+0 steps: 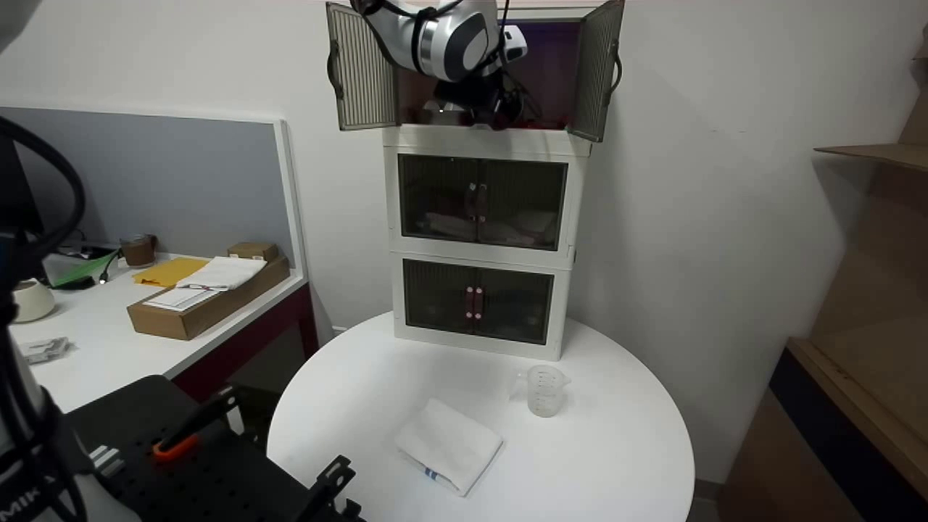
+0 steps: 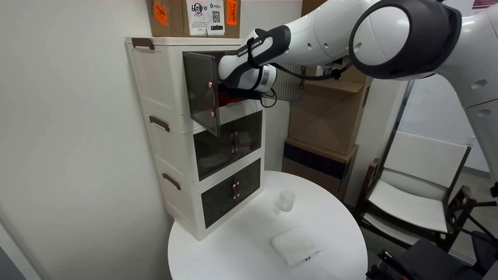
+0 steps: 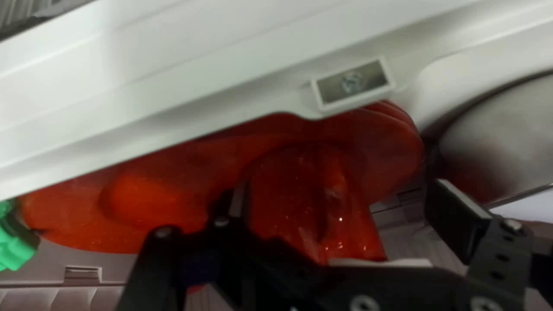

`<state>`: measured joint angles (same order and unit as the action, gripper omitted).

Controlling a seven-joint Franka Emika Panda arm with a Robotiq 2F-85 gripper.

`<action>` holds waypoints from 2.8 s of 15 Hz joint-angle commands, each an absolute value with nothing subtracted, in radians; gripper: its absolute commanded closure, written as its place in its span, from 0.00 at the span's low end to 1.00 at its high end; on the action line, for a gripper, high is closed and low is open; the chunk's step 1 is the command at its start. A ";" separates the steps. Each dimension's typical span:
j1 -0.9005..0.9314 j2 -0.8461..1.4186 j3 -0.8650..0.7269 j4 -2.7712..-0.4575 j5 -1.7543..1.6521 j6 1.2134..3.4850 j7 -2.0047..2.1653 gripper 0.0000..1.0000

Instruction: Shift the red cup to the table

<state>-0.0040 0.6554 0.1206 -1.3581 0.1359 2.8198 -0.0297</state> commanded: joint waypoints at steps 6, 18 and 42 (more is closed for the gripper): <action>0.016 0.763 0.106 -1.166 0.111 2.730 -0.029 0.08; 0.027 0.804 0.107 -1.085 0.112 2.682 -0.028 1.00; 0.030 0.536 0.079 -1.473 0.116 2.864 0.002 0.96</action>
